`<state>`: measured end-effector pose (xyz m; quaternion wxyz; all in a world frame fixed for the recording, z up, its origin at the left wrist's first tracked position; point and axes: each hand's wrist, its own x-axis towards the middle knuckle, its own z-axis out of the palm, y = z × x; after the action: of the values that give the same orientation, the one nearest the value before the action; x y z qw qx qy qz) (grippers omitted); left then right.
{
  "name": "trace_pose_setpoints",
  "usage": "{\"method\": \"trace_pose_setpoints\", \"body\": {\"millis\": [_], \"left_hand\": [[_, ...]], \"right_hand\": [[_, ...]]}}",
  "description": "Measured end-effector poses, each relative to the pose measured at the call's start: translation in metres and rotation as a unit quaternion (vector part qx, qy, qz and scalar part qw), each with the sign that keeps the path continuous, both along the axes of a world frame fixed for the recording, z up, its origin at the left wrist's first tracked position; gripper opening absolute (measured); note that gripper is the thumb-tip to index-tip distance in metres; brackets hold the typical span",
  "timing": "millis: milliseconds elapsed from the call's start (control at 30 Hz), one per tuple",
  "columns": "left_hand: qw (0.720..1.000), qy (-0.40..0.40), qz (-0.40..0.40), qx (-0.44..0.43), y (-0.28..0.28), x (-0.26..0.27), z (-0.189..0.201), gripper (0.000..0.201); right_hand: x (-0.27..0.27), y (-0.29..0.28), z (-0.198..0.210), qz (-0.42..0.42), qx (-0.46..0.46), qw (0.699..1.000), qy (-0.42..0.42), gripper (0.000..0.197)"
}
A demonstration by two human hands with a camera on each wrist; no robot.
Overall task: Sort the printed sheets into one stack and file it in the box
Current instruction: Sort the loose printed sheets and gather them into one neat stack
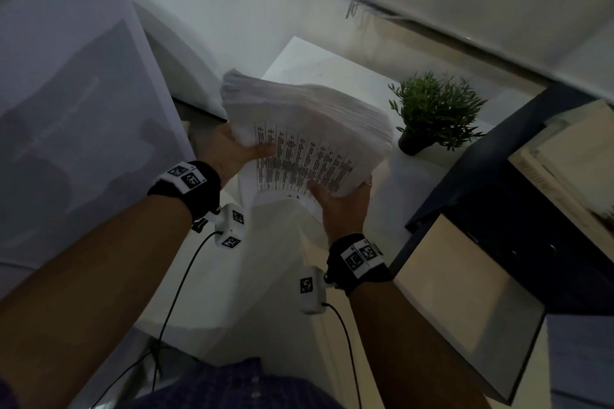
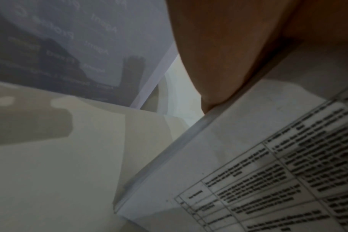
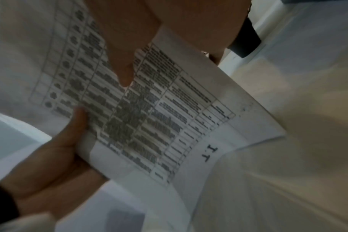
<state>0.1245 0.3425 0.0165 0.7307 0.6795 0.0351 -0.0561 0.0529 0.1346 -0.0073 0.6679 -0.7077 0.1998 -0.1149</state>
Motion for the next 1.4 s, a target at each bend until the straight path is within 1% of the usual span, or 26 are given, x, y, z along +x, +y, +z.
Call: {"method": "trace_pose_setpoints", "body": {"millis": [67, 100, 167, 233, 333, 400, 433, 533, 567, 600, 633, 700, 733, 800, 867, 933, 967, 1000, 1033, 1067, 1133, 1167, 1233, 1267, 1333, 1400], "left_hand": [[1.000, -0.003, 0.014, 0.018, -0.004, 0.001, 0.003, 0.039], [0.999, -0.010, 0.018, 0.029, -0.006, 0.000, 0.006, 0.040], [0.999, -0.021, 0.023, 0.042, -0.007, -0.001, 0.011, 0.037], [0.998, -0.039, 0.019, 0.044, -0.009, -0.006, 0.016, 0.036], [0.994, -0.081, 0.011, 0.067, -0.015, -0.019, 0.020, 0.048], [0.994, -0.091, 0.029, 0.044, -0.023, -0.029, 0.026, 0.040], [0.996, -0.080, 0.042, 0.022, -0.026, -0.033, 0.028, 0.039], [0.996, -0.033, 0.072, -0.035, -0.027, -0.030, 0.032, 0.046], [0.996, -0.027, 0.070, -0.047, -0.026, -0.031, 0.035, 0.043], [0.995, -0.049, 0.068, -0.054, -0.016, -0.034, 0.047, 0.039], [0.994, -0.057, 0.071, -0.066, -0.019, -0.034, 0.051, 0.039], [0.992, -0.069, 0.063, -0.084, -0.021, -0.032, 0.056, 0.044], [0.990, -0.089, 0.057, -0.095, -0.022, -0.031, 0.056, 0.044], [0.985, -0.139, 0.047, -0.091, -0.023, -0.031, 0.059, 0.038], [0.983, -0.173, 0.005, -0.065, -0.021, -0.026, 0.060, 0.047], [0.985, -0.164, -0.047, -0.034, -0.017, -0.021, 0.057, 0.068], [0.986, -0.153, -0.059, -0.010, -0.016, -0.017, 0.054, 0.081], [0.988, -0.138, -0.065, 0.022, -0.015, -0.013, 0.050, 0.089], [0.988, -0.122, -0.070, 0.059, -0.016, -0.008, 0.047, 0.087], [0.988, -0.111, -0.070, 0.083, -0.018, -0.004, 0.046, 0.076], [0.987, -0.121, -0.029, 0.099, -0.026, -0.002, 0.049, 0.050], [0.985, -0.141, 0.001, 0.105, -0.031, -0.005, 0.053, 0.043], [0.976, -0.177, 0.067, 0.111, -0.041, -0.015, 0.053, 0.040], [0.973, -0.185, 0.092, 0.107, -0.045, -0.021, 0.046, 0.037], [0.977, -0.159, 0.097, 0.105, -0.049, -0.030, 0.023, 0.036], [0.984, -0.116, 0.073, 0.114, -0.049, -0.033, 0.004, 0.029]], "right_hand": [[0.005, -0.006, 0.013, -0.010, -0.009, 1.000, -0.014, 0.049], [0.006, -0.009, 0.020, -0.013, -0.011, 1.000, -0.024, 0.044], [0.002, -0.017, 0.030, -0.009, -0.022, 0.998, -0.050, 0.043], [-0.009, -0.023, 0.037, 0.019, -0.046, 0.996, -0.080, 0.048], [-0.023, -0.024, 0.038, 0.060, -0.062, 0.993, -0.076, 0.044], [-0.024, -0.022, 0.042, 0.061, -0.059, 0.993, -0.077, 0.039], [-0.023, -0.022, 0.043, 0.061, -0.054, 0.993, -0.080, 0.038], [-0.020, -0.023, 0.048, 0.060, -0.029, 0.993, -0.099, 0.040], [-0.022, -0.023, 0.049, 0.062, -0.029, 0.992, -0.110, 0.041], [-0.024, -0.013, 0.056, 0.063, -0.029, 0.989, -0.127, 0.042], [-0.025, -0.015, 0.054, 0.064, -0.031, 0.989, -0.129, 0.043], [-0.025, -0.016, 0.053, 0.067, -0.033, 0.988, -0.133, 0.042], [-0.026, -0.017, 0.053, 0.063, -0.035, 0.988, -0.134, 0.042], [-0.027, -0.019, 0.053, 0.053, -0.031, 0.988, -0.144, 0.039], [-0.025, -0.019, 0.055, 0.046, -0.024, 0.987, -0.150, 0.036], [-0.022, -0.020, 0.058, 0.042, -0.015, 0.988, -0.147, 0.037], [-0.021, -0.021, 0.061, 0.043, -0.016, 0.988, -0.147, 0.038], [-0.019, -0.023, 0.062, 0.048, -0.016, 0.989, -0.142, 0.038], [-0.017, -0.026, 0.066, 0.052, -0.020, 0.990, -0.133, 0.037], [-0.014, -0.029, 0.067, 0.058, -0.025, 0.990, -0.127, 0.035], [-0.012, -0.032, 0.076, 0.061, -0.027, 0.989, -0.129, 0.029], [-0.012, -0.032, 0.082, 0.057, -0.030, 0.987, -0.144, 0.027], [-0.016, -0.030, 0.083, 0.048, -0.034, 0.983, -0.174, 0.028], [-0.020, -0.027, 0.077, 0.039, -0.044, 0.983, -0.173, 0.026], [-0.029, -0.021, 0.060, 0.026, -0.075, 0.985, -0.155, 0.023], [-0.033, -0.016, 0.043, 0.030, -0.099, 0.989, -0.110, 0.028]]}}
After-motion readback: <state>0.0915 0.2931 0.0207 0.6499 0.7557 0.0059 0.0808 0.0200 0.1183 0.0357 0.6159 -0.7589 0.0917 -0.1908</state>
